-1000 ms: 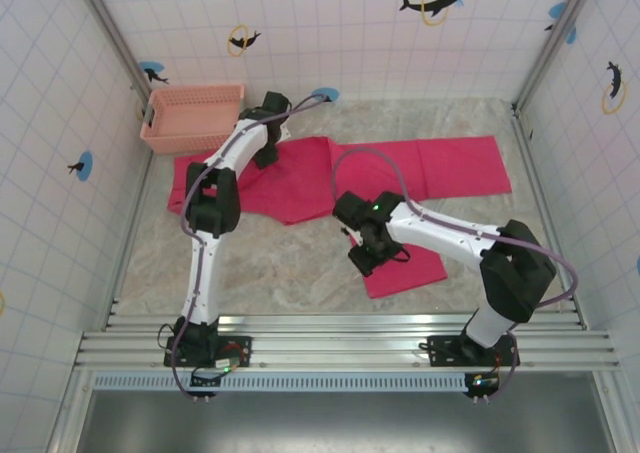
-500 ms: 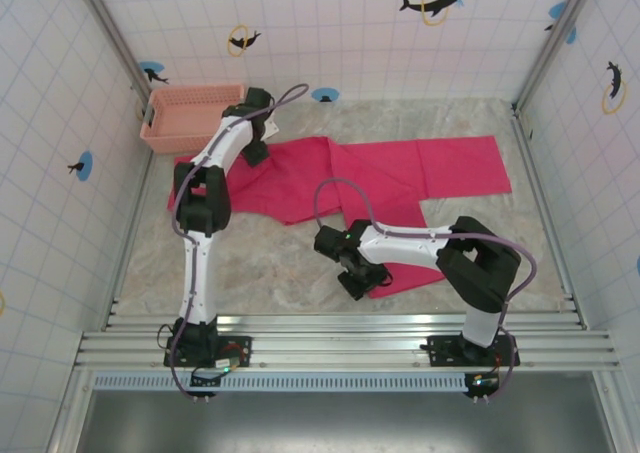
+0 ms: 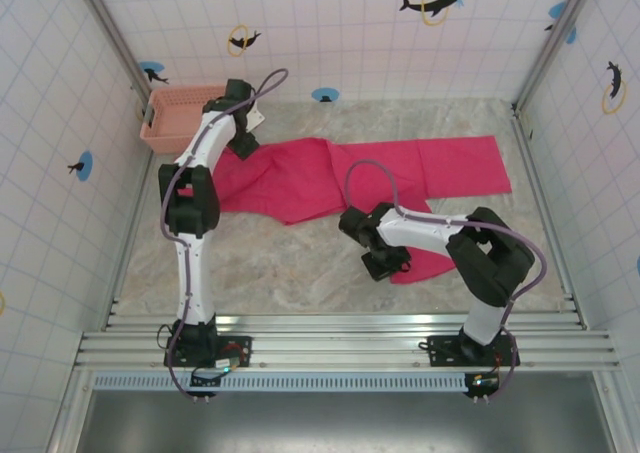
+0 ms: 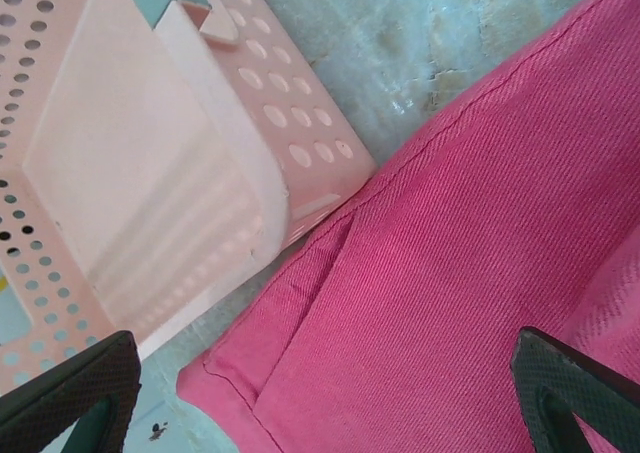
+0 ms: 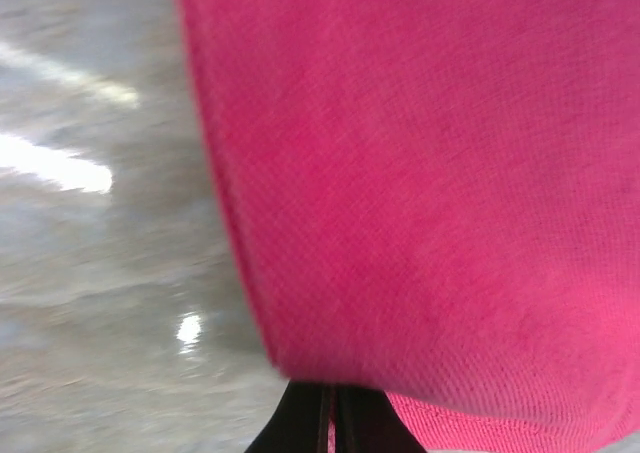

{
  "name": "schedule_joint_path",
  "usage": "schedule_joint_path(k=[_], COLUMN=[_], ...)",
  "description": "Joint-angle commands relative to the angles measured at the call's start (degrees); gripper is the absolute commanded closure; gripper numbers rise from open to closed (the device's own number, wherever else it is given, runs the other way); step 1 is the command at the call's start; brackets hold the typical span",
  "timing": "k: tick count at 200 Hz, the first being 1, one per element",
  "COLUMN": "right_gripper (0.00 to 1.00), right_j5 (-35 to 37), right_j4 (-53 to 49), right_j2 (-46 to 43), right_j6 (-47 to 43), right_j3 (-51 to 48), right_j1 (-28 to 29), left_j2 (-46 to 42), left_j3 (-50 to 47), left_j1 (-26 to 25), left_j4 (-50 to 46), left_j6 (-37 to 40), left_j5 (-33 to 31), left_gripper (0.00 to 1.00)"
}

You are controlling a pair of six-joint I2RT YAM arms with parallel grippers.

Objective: Roll up the long pants

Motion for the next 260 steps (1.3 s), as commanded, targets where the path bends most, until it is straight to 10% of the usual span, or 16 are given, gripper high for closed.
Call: schedule_joint_path(k=[1,51,107,205,260], right_gripper=[1.0,1.0,1.0,1.0,0.85], right_j5=[6.07,18.75,18.5,18.41,11.85], right_j4=[-6.48,-19.76,-12.66,-14.5,-12.47], right_j2=[-3.22,-9.6,-0.21,39.61,49.46], right_j6=[-5.31,-13.83,-21.95,-27.08,-22.88], right_j3=[3.81,22.97,37.09,87.0,92.81], right_j1=[-1.9,-16.67,-37.06,-49.13,-51.91], left_j2=[-2.75,-6.06,-13.01,-24.57,-24.29], left_j3=[-0.76,-3.63,-11.24,-24.92,-26.06], left_j1=[1.39,3.3,3.78,2.89,2.28], left_j4=[-0.73,-0.19,1.71,0.84,-9.23], left_j6=[-2.15,-3.64,-3.8,-1.35,-3.51], left_j5=[2.38,3.85,3.67,-6.58,-13.99], left_gripper=[0.03,0.03,0.03,0.03,0.03])
